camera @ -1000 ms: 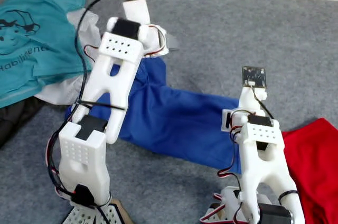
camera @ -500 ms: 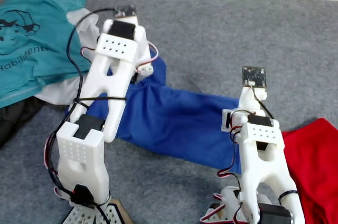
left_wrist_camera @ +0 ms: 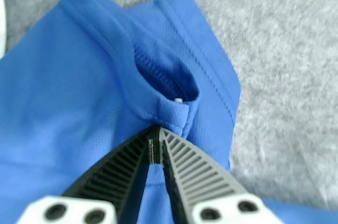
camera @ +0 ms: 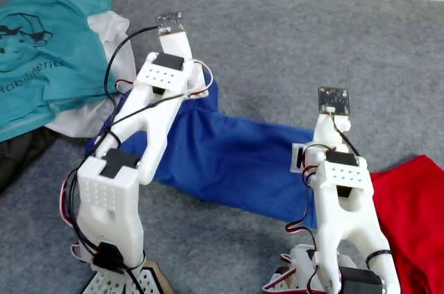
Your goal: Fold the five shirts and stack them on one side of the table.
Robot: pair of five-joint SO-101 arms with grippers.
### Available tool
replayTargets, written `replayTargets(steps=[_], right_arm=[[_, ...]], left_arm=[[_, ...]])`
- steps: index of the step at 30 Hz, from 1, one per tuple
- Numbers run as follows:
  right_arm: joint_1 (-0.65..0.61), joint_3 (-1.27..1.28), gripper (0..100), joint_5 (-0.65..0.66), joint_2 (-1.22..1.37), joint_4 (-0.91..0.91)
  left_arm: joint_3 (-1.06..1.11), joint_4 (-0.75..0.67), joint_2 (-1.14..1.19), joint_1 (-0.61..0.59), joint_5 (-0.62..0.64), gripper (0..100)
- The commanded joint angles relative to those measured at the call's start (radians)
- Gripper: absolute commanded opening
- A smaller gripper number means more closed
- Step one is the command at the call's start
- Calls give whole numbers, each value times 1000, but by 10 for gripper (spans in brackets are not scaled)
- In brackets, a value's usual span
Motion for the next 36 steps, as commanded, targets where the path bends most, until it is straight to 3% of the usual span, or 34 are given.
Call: replayTargets(steps=[1, 8, 19, 36], right_arm=[[-5, -4, 131, 9, -24, -13], [-5, -4, 131, 9, -24, -13], [-5, -4, 131, 9, -24, -13], [-5, -4, 131, 9, -24, -13]], left_arm=[[-62, -44, 79, -8, 5, 7], [-255, -31, 228, 36, 5, 7], [-375, 146, 229, 208, 5, 7], [-397, 209, 125, 232, 0, 7]])
